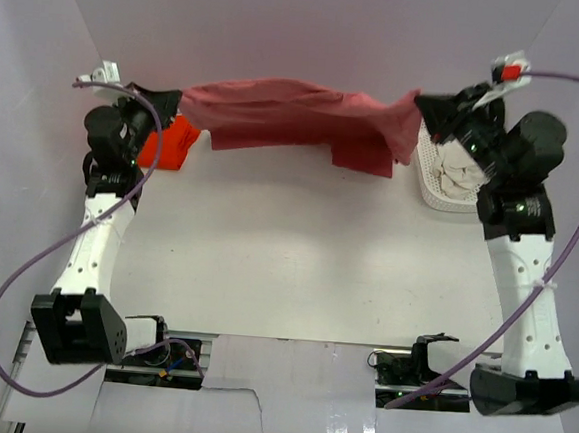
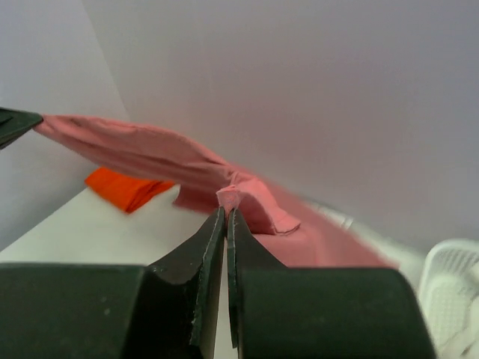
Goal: Fold and stack the t-shirts
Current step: Flatten out the tshirt
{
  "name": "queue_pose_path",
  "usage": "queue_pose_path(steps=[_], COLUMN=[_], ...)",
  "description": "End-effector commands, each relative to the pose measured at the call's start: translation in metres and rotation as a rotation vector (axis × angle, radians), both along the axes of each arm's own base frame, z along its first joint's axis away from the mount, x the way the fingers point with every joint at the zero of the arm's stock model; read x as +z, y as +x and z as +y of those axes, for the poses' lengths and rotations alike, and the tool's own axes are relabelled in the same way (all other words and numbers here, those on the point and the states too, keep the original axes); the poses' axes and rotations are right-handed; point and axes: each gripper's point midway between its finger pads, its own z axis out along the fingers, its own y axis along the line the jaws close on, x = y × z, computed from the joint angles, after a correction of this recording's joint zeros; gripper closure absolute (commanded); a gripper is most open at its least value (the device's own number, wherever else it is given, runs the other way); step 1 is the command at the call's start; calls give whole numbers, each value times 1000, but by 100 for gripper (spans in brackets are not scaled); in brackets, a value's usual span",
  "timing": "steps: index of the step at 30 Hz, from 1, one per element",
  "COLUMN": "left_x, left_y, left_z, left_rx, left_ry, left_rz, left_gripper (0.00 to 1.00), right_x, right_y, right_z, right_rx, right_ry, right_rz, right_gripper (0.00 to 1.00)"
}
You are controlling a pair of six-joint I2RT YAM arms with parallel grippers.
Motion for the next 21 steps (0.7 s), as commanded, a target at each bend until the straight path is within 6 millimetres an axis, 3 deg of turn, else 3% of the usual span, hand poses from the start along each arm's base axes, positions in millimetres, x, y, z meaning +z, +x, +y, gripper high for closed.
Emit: queue_pose_path(steps=[1, 2, 3, 4, 6, 7, 9, 10, 11, 13, 15, 17, 18, 19, 20, 21], left_x=[-50, -63, -82, -112, -142, -163, -178, -194, -198, -199, -182, -178, -149, -143, -127, -102], left_y=[-39, -59, -67, -76, -103, -111, -129, -135, -139, -140, -133, -118, -110, -103, -101, -101], left_z=[-19, -20, -20, -17, -16, -13, -13, -13, -14, -13, -15, -15, -15, -14, -15, -15], left_rx=[-79, -74, -71, -49, -40, -20, -16, -16, -14, -9, -21, -33, -33, -34, -36, -35], left_ry=[-28, -31, -21, -10, 18, 23, 21, 14, 6, -3, 0, 6, 13, 19, 21, 26], left_rz=[71, 115, 161, 231, 326, 378, 421, 454, 461, 451, 413, 442, 391, 389, 355, 295], left_gripper=[100, 100, 100, 100, 100, 100, 100, 100, 100, 100, 100, 100, 100, 100, 100, 100], right_x=[-55, -80, -142, -153, -218, -227, -260, -257, -257, -247, -234, -198, -182, -164, -130, -113], right_y=[-27, -32, -34, -52, -64, -72, -88, -98, -103, -109, -107, -101, -100, -98, -103, -105], right_z=[2, 3, 6, 3, -2, -8, -14, -18, -19, -22, -23, -18, -17, -15, -16, -18], right_rx=[34, 37, 46, 44, 4, -33, -62, -76, -81, -93, -96, -66, -53, -41, -34, -42], right_ry=[52, 70, 90, 107, 104, 84, 54, 53, 55, 64, 54, 43, 44, 45, 38, 38], right_rz=[85, 147, 294, 302, 460, 471, 581, 565, 562, 540, 535, 478, 446, 406, 313, 265], right_gripper=[92, 92, 92, 92, 92, 92, 92, 92, 92, 92, 92, 92, 92, 92, 92, 92])
